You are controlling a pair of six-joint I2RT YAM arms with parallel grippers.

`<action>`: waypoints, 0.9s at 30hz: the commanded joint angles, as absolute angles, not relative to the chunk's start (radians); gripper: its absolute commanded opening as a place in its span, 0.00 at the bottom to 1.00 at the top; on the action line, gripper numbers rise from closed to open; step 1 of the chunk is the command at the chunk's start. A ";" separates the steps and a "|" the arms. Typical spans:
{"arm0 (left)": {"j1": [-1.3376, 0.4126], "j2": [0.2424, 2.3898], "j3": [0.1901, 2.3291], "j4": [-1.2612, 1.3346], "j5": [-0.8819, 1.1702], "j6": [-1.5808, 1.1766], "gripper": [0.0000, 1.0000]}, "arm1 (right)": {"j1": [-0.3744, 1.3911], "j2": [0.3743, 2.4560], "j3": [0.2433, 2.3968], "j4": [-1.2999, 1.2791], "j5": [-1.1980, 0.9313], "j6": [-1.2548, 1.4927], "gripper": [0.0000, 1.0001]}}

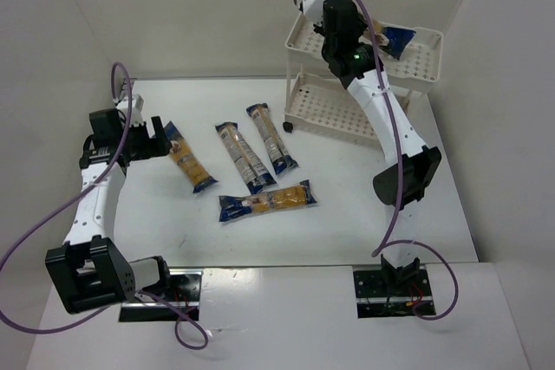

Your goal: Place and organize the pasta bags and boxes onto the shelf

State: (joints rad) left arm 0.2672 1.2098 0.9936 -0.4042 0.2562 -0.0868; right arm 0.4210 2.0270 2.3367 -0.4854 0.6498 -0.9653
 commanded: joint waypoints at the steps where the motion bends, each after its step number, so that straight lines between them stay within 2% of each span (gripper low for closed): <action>1: 0.273 1.229 1.029 -0.364 0.275 -0.103 0.95 | 0.397 1.979 2.396 -0.385 0.693 -0.947 0.03; 3: 0.273 1.238 1.029 -0.364 0.275 -0.103 0.95 | 0.388 1.999 2.410 -0.385 0.693 -0.936 0.14; 4: 0.273 1.238 1.029 -0.364 0.275 -0.103 0.95 | 0.388 1.999 2.410 -0.396 0.693 -0.927 0.32; 7: 0.273 1.247 1.029 -0.364 0.265 -0.118 0.95 | 0.388 2.008 2.421 -0.405 0.681 -0.904 0.73; 12: 0.273 1.267 1.029 -0.373 0.281 -0.241 0.95 | 0.388 2.008 2.441 -0.446 0.634 -0.856 0.79; 16: 0.273 1.313 1.029 -0.373 0.301 -0.353 0.96 | 0.388 1.997 2.421 -0.459 0.623 -0.847 0.80; 24: 0.273 1.500 1.129 -0.373 0.279 -0.505 0.96 | 0.388 1.948 2.499 -0.430 0.575 -0.655 0.84; 27: 0.235 1.575 1.198 -0.393 0.218 -0.532 0.96 | 0.388 1.890 2.478 -0.350 0.575 -0.570 0.96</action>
State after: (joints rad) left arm 0.2584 1.5330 1.1107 -0.4004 0.2520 -0.4564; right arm 0.3939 2.0052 2.4348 -0.4709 0.5869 -0.7025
